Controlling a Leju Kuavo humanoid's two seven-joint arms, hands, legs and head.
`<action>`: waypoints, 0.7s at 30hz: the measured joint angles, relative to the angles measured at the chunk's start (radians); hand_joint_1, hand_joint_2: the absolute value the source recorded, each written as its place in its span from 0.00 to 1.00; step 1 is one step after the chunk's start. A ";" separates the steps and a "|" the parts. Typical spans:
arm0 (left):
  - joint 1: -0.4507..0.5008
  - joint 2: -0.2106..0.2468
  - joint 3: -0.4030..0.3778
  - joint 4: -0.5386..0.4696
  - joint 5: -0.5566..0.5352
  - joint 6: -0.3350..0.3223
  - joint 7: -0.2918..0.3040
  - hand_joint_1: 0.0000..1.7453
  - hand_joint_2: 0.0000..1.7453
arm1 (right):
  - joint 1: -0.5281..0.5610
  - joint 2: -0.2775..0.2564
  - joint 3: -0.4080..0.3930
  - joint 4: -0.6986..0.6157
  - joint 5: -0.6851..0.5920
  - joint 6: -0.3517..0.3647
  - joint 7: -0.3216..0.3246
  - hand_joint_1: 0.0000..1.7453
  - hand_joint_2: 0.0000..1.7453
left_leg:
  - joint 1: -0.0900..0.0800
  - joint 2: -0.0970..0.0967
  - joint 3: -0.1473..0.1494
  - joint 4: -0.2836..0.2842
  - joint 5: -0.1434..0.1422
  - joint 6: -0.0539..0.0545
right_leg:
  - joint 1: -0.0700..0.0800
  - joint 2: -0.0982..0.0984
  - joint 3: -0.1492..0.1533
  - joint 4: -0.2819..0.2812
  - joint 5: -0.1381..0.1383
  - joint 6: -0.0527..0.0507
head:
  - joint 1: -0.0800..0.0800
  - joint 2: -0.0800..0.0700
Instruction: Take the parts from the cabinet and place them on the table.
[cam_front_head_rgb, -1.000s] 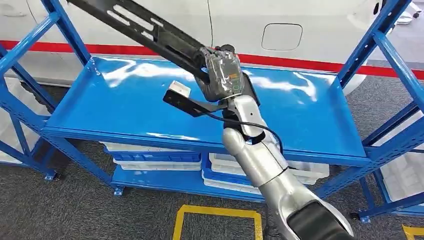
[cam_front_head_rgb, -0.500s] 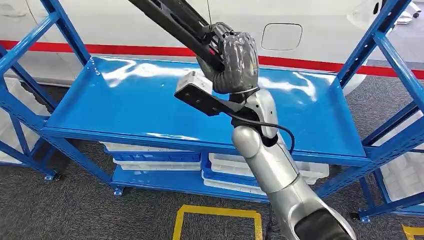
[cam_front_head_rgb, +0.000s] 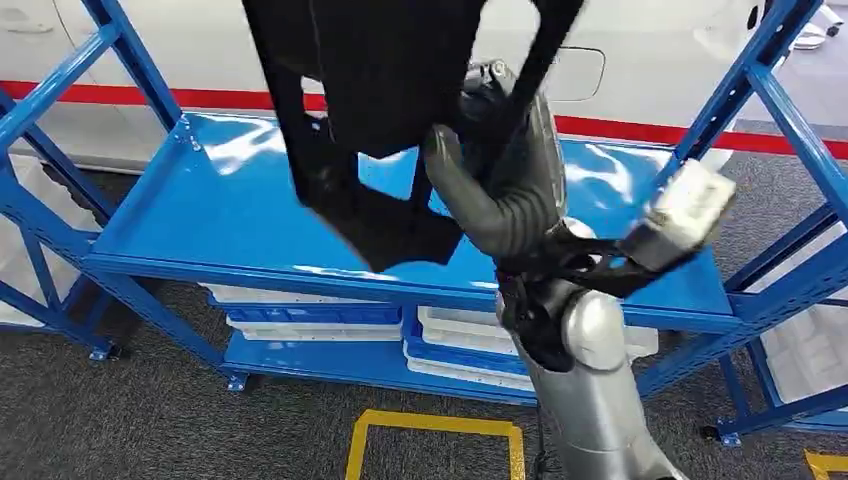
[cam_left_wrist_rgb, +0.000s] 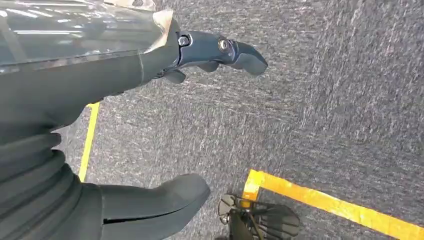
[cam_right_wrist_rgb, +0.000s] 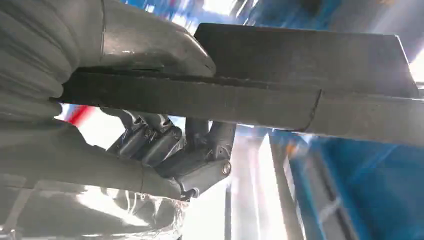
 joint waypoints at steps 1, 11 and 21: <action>0.000 -0.001 0.001 0.000 0.000 -0.004 -0.003 0.00 1.00 | 0.017 -0.009 0.003 -0.015 -0.029 0.014 -0.013 1.00 1.00 | 0.000 0.000 0.000 0.000 0.000 0.000 | 0.000 0.000 0.000 0.000 0.000 0.000 | 0.000 0.000; 0.004 -0.013 0.024 0.000 0.021 0.005 -0.031 0.00 1.00 | 0.187 -0.087 0.010 -0.180 -0.045 0.024 -0.113 1.00 1.00 | 0.000 0.000 0.000 0.000 -0.001 0.000 | 0.000 0.000 0.000 0.000 0.000 0.000 | 0.000 0.000; 0.013 -0.026 0.042 0.000 0.024 -0.010 -0.076 0.00 1.00 | 0.328 -0.126 -0.068 -0.245 0.015 -0.004 -0.157 1.00 1.00 | 0.004 0.006 0.022 -0.027 0.013 0.026 | -0.008 -0.001 0.006 0.005 -0.008 0.012 | 0.000 0.000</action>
